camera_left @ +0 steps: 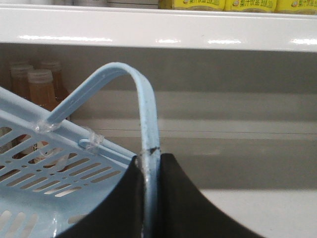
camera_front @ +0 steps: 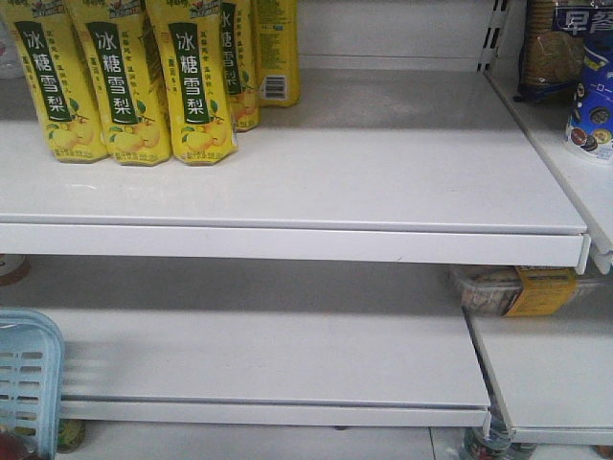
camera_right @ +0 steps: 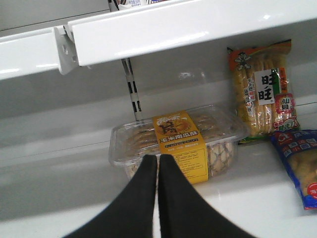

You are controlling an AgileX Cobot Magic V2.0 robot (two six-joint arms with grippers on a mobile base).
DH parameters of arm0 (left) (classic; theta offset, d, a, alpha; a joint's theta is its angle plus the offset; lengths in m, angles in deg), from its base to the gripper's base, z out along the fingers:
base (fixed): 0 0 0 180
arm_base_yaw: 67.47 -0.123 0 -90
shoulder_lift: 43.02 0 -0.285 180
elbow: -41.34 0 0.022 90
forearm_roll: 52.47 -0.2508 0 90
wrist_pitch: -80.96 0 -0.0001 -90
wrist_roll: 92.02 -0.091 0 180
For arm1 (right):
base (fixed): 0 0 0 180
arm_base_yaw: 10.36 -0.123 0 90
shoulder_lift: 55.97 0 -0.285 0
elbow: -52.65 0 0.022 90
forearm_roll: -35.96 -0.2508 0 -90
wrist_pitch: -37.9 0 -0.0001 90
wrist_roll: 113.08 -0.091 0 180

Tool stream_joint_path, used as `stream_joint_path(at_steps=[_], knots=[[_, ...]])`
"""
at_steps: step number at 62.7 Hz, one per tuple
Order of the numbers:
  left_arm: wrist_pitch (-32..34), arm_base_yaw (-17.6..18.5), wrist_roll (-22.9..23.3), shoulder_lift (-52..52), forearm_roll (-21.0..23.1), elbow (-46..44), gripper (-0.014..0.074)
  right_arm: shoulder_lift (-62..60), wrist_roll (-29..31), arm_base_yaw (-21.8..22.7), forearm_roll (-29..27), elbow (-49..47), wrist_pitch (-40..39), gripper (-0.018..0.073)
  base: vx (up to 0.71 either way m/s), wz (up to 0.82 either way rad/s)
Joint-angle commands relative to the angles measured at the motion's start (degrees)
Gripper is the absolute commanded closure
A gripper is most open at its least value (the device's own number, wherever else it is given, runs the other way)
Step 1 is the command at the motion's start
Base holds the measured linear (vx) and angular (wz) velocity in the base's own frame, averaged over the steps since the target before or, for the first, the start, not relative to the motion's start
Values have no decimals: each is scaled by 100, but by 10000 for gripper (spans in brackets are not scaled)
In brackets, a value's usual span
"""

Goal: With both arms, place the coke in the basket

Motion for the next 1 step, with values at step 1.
stream_joint_path(at_steps=[1], knots=[[943,4,-87,117,-174,14,603,-107,35,-1,33,59,-413,564,0,0]])
